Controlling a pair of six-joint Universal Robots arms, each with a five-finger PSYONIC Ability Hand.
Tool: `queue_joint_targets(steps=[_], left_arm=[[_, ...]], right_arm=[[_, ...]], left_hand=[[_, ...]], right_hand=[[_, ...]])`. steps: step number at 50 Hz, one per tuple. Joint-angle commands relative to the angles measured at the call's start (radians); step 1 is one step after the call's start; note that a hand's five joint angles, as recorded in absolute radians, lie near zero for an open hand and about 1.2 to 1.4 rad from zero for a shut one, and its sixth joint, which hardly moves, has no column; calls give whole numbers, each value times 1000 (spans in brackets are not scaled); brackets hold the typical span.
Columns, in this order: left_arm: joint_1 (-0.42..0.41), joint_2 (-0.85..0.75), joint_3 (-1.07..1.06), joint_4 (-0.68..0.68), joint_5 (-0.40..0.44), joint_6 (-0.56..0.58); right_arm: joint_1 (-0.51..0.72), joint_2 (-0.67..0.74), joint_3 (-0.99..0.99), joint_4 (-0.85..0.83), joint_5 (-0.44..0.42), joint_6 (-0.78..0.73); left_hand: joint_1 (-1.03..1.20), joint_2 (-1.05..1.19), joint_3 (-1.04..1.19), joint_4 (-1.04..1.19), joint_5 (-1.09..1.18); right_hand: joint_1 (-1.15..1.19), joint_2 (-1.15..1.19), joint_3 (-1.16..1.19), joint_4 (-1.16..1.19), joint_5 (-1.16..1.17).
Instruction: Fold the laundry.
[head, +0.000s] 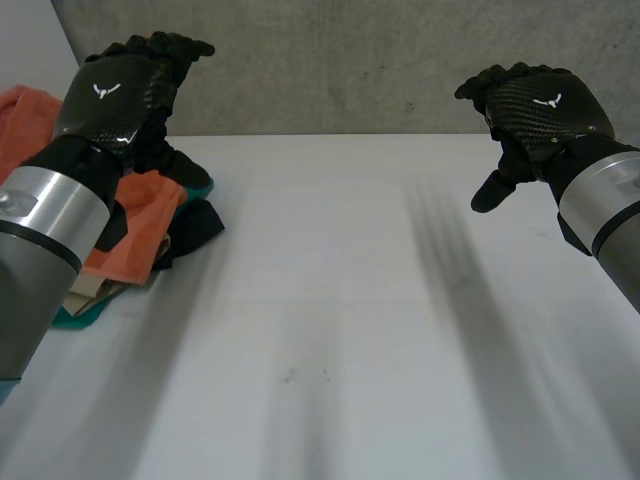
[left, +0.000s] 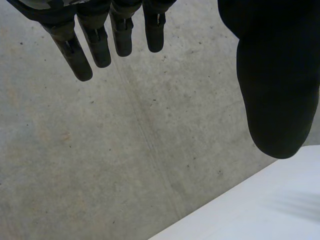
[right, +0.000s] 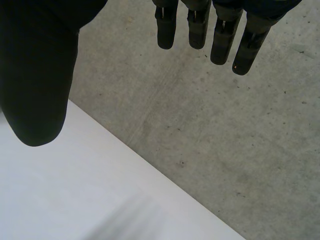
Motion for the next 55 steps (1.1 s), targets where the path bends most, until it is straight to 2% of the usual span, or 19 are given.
queue_joint_targets(steps=[1,6,10,11,18,24,25,28,29,31,32,36,40,44,45,48,49,52,55], left_arm=[[19,-23,46,-4,10,5],[83,-95,90,2,10,88],[199,-224,171,2,10,258],[242,-282,211,3,10,335],[374,-564,410,6,13,667],[440,-762,553,39,17,801],[443,-782,569,48,17,809],[448,-841,607,89,19,821],[448,-853,616,110,17,818],[447,-853,618,135,16,818],[444,-850,616,147,13,818],[404,-798,589,216,-1,807],[310,-639,517,276,-1,748],[195,-510,428,309,-3,633],[140,-465,397,307,-7,578],[51,-404,351,299,-15,473],[-14,-378,321,287,-18,397],[-108,-358,284,257,-21,286],[-239,-384,248,195,-24,134]], right_arm=[[-2,3,1,-2,-2,-5],[-2,9,1,-2,-3,-6],[-5,23,-2,0,-8,-8],[-5,25,-2,0,-8,-8],[-7,39,-4,-2,-10,-9],[-8,57,-7,-2,-10,-11],[-8,60,-7,-2,-10,-11],[-10,72,-9,-2,-10,-12],[-10,75,-9,-2,-10,-12],[-10,81,-10,0,-10,-12],[-10,83,-10,0,-10,-12],[-10,83,-13,0,-10,-14],[-11,83,-16,0,-10,-12],[-13,82,-18,-2,-10,-12],[-15,80,-19,-2,-10,-12],[-22,80,-22,0,-10,-12],[-31,80,-24,0,-10,-11],[-45,75,-25,-2,-10,-11],[-57,71,-28,0,-11,-11]], left_hand=[[-28,-27,-29,-23,-41],[-22,-21,-23,-18,-35],[-22,-21,-23,-18,-35],[-25,-24,-26,-20,-38],[-28,-27,-29,-23,-41],[13,14,12,17,0],[59,61,59,64,47],[473,474,472,477,460],[785,786,784,790,772],[1127,1128,1126,1132,1114],[1186,1187,1186,1191,1174],[1187,1188,1186,1192,1174],[1187,1188,1186,1192,1174],[1187,1188,1186,1192,1174],[1187,1188,1186,1192,1174],[1187,1188,1186,1192,1174],[1187,1188,1186,1192,1174],[1187,1188,1186,1192,1174],[1187,1188,1186,1192,1174]], right_hand=[[-23,-45,-37,-58,-57],[-23,-45,-37,-58,-57],[-23,-45,-37,-58,-57],[-23,-45,-37,-58,-57],[-23,-45,-37,-58,-57],[-23,-45,-37,-58,-57],[-23,-45,-37,-58,-57],[-23,-45,-37,-58,-57],[-23,-45,-37,-58,-57],[-23,-45,-37,-58,-57],[-23,-45,-37,-58,-57],[-23,-45,-37,-58,-57],[-23,-45,-37,-58,-57],[-23,-45,-37,-58,-57],[-23,-45,-37,-58,-57],[-23,-45,-37,-58,-57],[-23,-45,-37,-58,-57],[-23,-45,-37,-58,-57],[-23,-45,-37,-58,-57]])
